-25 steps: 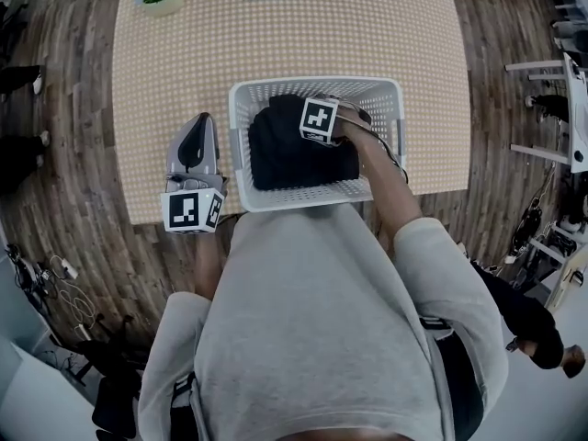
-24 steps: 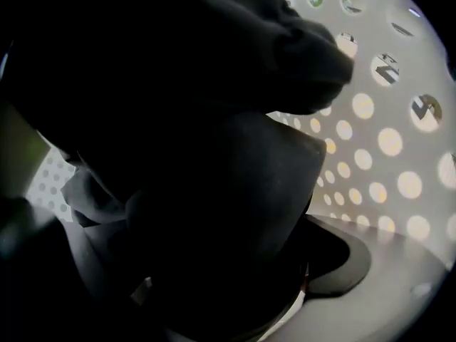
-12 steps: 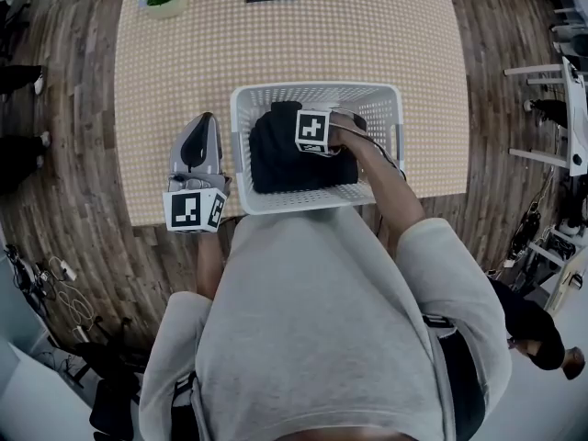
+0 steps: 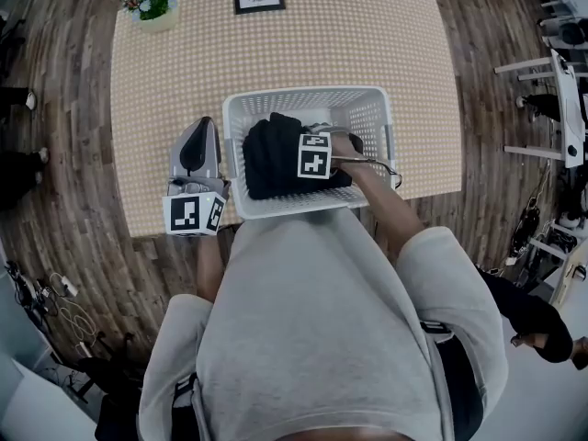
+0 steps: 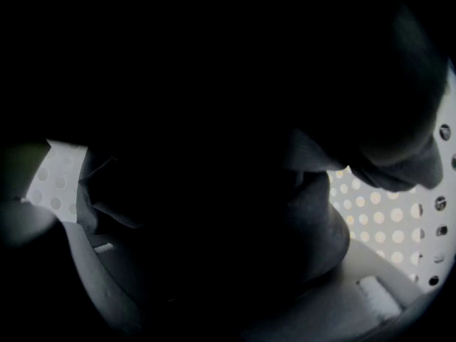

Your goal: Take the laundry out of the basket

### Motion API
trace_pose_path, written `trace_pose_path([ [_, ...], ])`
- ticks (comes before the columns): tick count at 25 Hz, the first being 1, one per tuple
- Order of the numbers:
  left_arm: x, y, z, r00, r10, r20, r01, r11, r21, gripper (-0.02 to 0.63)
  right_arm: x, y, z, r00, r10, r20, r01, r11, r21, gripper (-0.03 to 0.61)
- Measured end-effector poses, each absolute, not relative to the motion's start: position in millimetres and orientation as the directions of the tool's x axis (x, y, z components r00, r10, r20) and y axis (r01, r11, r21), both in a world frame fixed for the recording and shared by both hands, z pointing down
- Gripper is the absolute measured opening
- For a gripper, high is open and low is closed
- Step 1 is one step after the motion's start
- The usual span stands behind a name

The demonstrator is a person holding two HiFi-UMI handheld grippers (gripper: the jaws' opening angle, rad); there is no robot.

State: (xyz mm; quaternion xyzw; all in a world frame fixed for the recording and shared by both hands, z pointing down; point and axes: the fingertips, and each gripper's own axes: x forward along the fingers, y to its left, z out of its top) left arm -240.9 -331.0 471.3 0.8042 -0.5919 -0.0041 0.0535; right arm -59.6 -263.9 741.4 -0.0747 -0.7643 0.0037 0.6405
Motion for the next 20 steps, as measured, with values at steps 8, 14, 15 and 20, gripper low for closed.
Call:
trace_pose_path([
  [8, -239, -323, 465, 0.295, -0.955, 0.037, -0.952, -0.290, 0.102, 0.011, -60, -285, 718, -0.305, -0.190, 0.933, 0.000, 0.980, 0.199, 0.148],
  [14, -235, -317, 459, 0.300, -0.954, 0.030, -0.951, -0.296, 0.089, 0.011, -59, -322, 684, -0.380, -0.393, 0.837, -0.198, 0.919, 0.341, 0.134],
  [15, -234, -317, 458, 0.301, -0.953, 0.029, -0.951, -0.297, 0.085, 0.011, -59, -328, 673, -0.397, -0.424, 0.814, -0.243, 0.904, 0.352, 0.129],
  [20, -225, -314, 451, 0.311, -0.950, 0.023, -0.949, -0.309, 0.065, 0.012, -58, -345, 634, -0.454, -0.522, 0.722, -0.398, 0.844, 0.359, 0.087],
])
